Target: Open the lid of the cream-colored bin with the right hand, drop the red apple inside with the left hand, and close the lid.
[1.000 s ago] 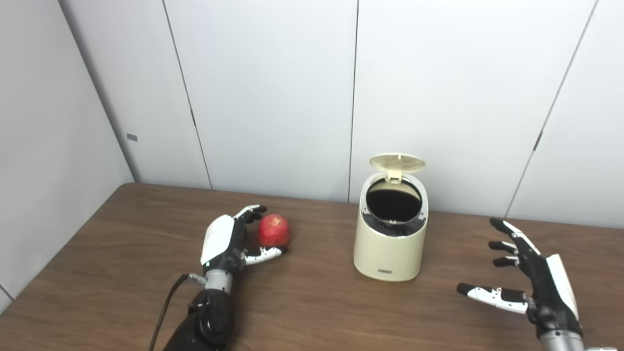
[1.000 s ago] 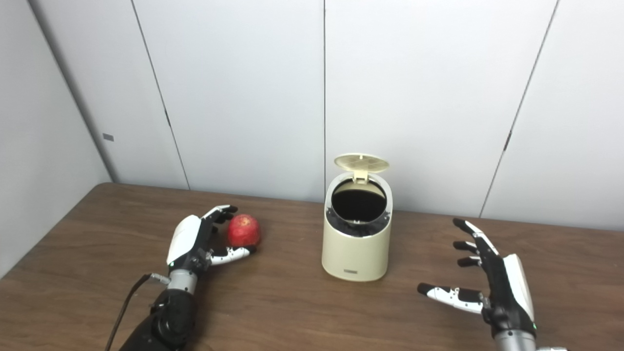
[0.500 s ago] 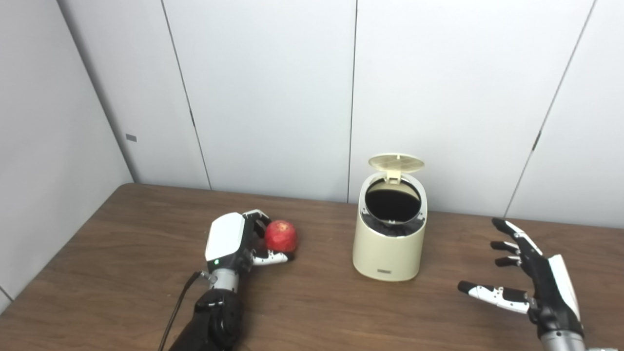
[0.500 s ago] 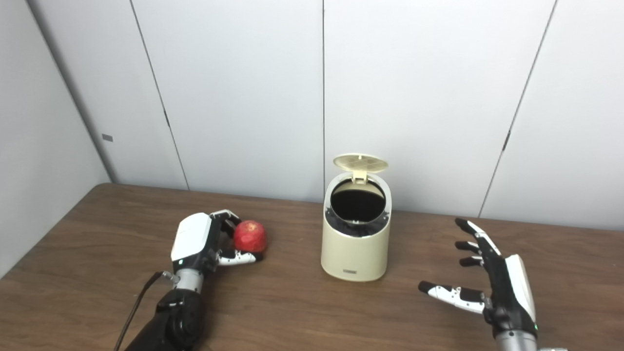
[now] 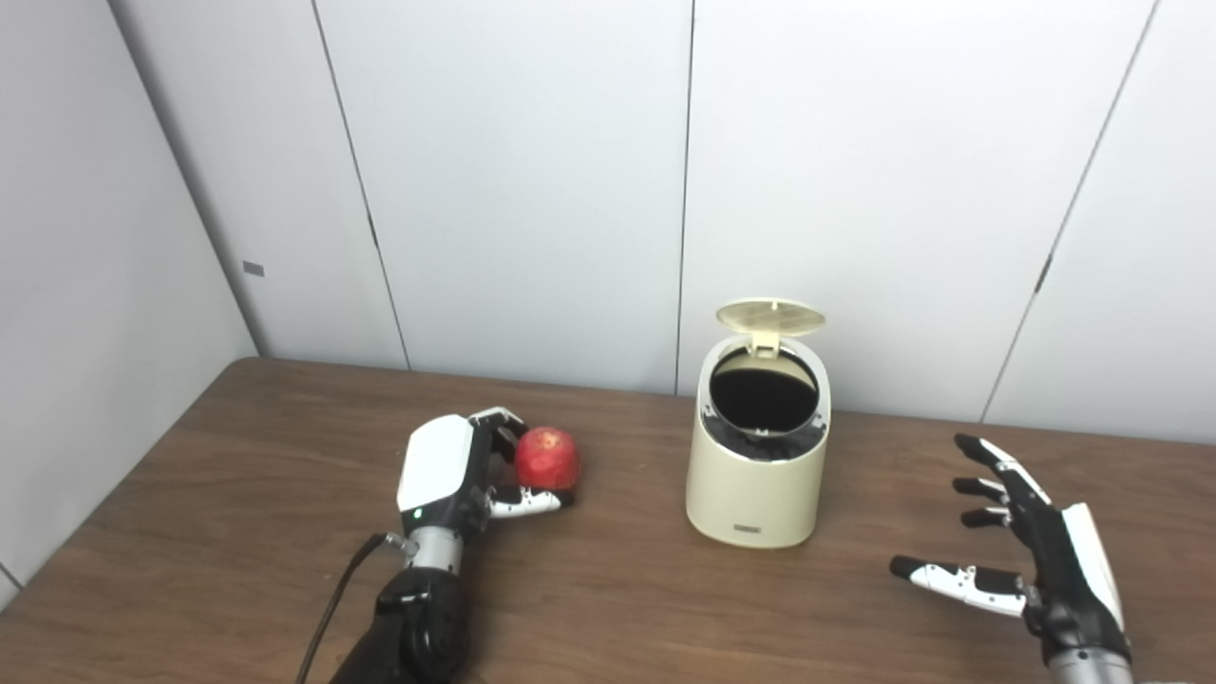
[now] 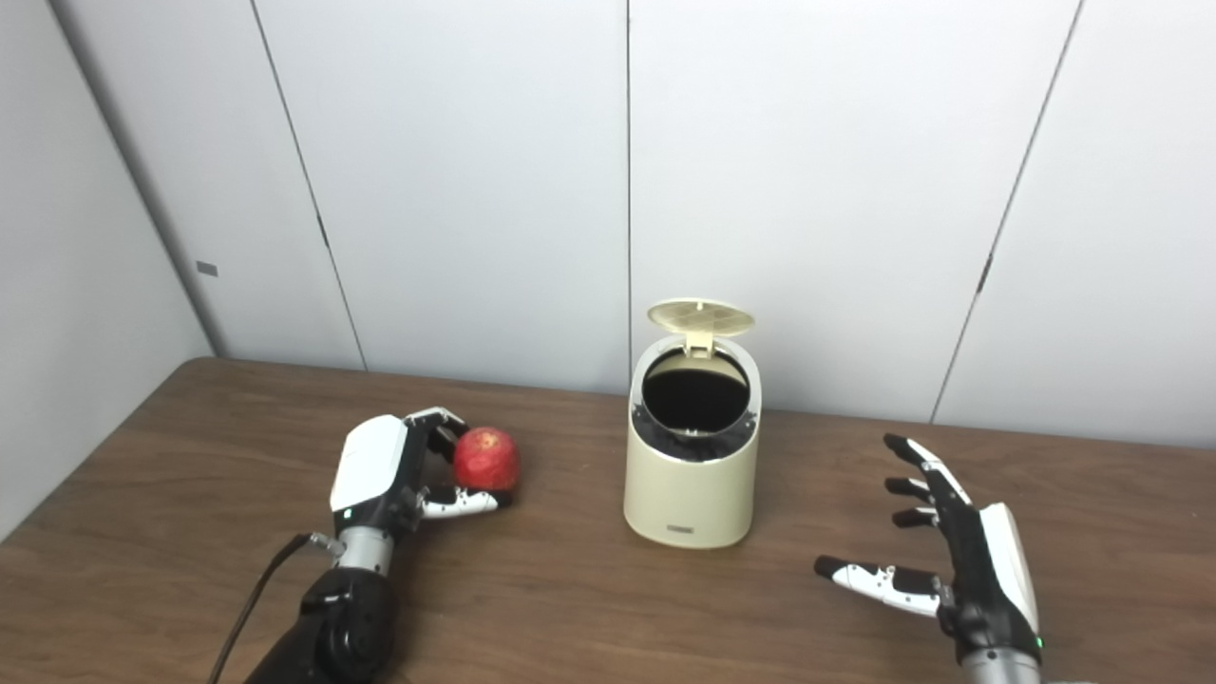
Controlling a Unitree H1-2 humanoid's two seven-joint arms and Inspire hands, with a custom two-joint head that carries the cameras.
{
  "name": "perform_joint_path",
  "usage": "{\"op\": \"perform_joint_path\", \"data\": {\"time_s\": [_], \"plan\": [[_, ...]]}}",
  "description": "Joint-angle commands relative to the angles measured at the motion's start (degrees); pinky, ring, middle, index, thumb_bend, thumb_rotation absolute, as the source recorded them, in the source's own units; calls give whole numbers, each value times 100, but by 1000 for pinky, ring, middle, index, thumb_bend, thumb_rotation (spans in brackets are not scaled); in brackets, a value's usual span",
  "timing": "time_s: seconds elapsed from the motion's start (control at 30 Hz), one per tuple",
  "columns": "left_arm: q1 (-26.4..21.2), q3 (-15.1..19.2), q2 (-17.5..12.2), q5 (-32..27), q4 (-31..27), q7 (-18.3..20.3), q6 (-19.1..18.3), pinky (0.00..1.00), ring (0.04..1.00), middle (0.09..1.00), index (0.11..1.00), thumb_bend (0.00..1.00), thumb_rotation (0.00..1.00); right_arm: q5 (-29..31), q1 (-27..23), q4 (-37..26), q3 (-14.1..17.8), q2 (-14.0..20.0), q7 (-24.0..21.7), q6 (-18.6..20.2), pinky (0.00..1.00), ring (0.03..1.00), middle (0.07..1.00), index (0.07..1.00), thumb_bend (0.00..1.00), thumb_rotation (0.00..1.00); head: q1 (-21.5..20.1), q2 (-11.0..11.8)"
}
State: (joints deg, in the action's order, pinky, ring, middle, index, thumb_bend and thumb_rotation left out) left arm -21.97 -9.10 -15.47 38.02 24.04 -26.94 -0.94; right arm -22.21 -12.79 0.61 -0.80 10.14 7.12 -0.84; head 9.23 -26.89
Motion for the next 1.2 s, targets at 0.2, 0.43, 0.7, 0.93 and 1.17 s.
{"op": "perform_joint_path", "data": {"time_s": [0.2, 0.43, 0.7, 0.93, 1.17], "plan": [[-100, 80, 113, 19, -1254, 166, 11, 683, 574, 472, 504, 523, 0, -52, -189, -139, -39, -54, 136, -175, 584, 747, 874, 839, 702, 120, -121, 60], [-276, 1, 200, 198, -1865, 536, -106, 593, 571, 488, 486, 524, 0, -150, -200, -129, -92, -119, 176, -149, 577, 735, 868, 834, 704, 108, -238, 99], [-498, -69, 362, 345, -2086, 801, -125, 637, 556, 489, 483, 524, 0, -226, -213, -99, -119, -227, 231, -97, 577, 737, 864, 833, 701, 94, -389, 145], [-691, -178, 562, 400, -2066, 890, -22, 583, 533, 480, 492, 525, 0, -301, -236, -81, -132, -322, 314, -58, 578, 731, 869, 830, 696, 81, -496, 176], [-863, -280, 733, 437, -1979, 855, 31, 657, 553, 486, 487, 525, 0, -364, -275, -37, -129, -412, 365, 37, 588, 734, 869, 828, 706, 97, -578, 202]]}}
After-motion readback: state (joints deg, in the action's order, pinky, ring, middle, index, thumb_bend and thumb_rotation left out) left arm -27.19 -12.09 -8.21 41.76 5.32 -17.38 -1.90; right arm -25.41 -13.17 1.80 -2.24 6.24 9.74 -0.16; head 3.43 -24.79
